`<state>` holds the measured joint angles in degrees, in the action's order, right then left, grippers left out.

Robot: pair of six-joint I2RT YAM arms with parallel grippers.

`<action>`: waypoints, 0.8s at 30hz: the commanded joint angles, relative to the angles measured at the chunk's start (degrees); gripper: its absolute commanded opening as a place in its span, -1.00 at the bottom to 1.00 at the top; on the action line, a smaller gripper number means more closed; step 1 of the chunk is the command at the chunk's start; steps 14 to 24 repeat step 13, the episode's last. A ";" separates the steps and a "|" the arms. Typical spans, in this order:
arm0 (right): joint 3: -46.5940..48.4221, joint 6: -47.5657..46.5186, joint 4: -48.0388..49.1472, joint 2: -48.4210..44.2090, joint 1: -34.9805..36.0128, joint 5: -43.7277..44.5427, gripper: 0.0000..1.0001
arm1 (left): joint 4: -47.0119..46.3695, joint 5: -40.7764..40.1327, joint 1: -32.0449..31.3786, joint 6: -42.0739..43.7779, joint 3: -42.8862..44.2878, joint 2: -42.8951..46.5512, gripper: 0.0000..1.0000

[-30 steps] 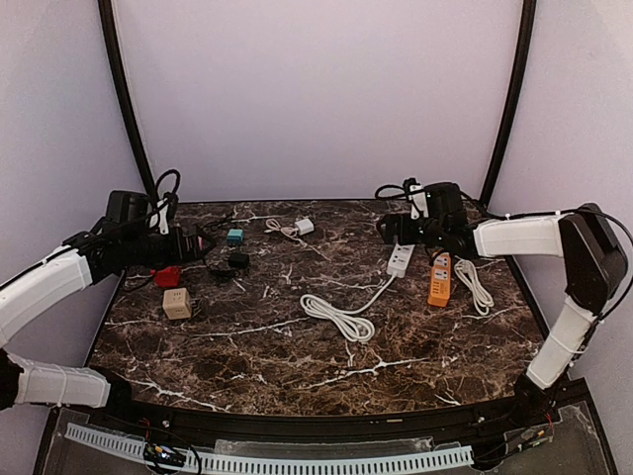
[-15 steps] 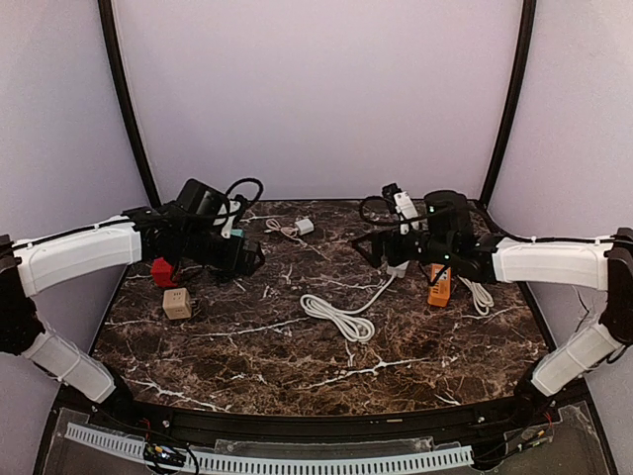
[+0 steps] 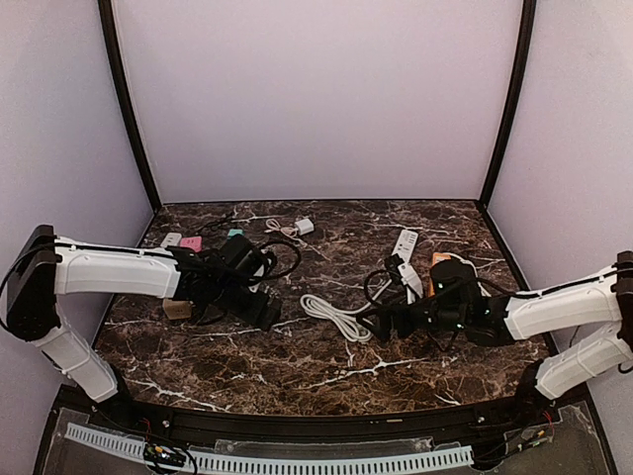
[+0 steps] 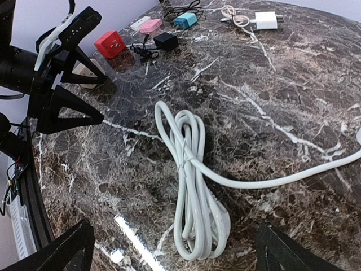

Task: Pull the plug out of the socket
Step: Reset both arms

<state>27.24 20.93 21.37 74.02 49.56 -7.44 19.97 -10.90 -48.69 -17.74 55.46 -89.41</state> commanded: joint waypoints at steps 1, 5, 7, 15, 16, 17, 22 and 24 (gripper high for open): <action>-2.52 3.19 5.68 1.01 2.84 1.82 0.97 | -2.63 -1.79 -1.11 -2.63 -2.88 2.39 0.98; -3.49 4.04 6.94 1.02 4.34 3.17 0.97 | -3.71 -2.32 -1.30 -3.06 -4.20 3.95 0.97; -3.45 4.20 7.04 1.00 4.57 3.41 0.97 | -3.93 -2.57 -1.28 -3.13 -4.37 4.72 0.98; -2.56 3.80 6.16 1.17 4.84 3.57 0.97 | -4.26 -3.12 -1.33 -3.57 -4.58 6.15 0.97; -2.56 3.80 6.16 1.17 4.84 3.57 0.97 | -4.26 -3.12 -1.33 -3.57 -4.58 6.15 0.97; -2.56 3.80 6.16 1.17 4.84 3.57 0.97 | -4.26 -3.12 -1.33 -3.57 -4.58 6.15 0.97; -2.56 3.80 6.16 1.17 4.84 3.57 0.97 | -4.26 -3.12 -1.33 -3.57 -4.58 6.15 0.97; -2.56 3.80 6.16 1.17 4.84 3.57 0.97 | -4.26 -3.12 -1.33 -3.57 -4.58 6.15 0.97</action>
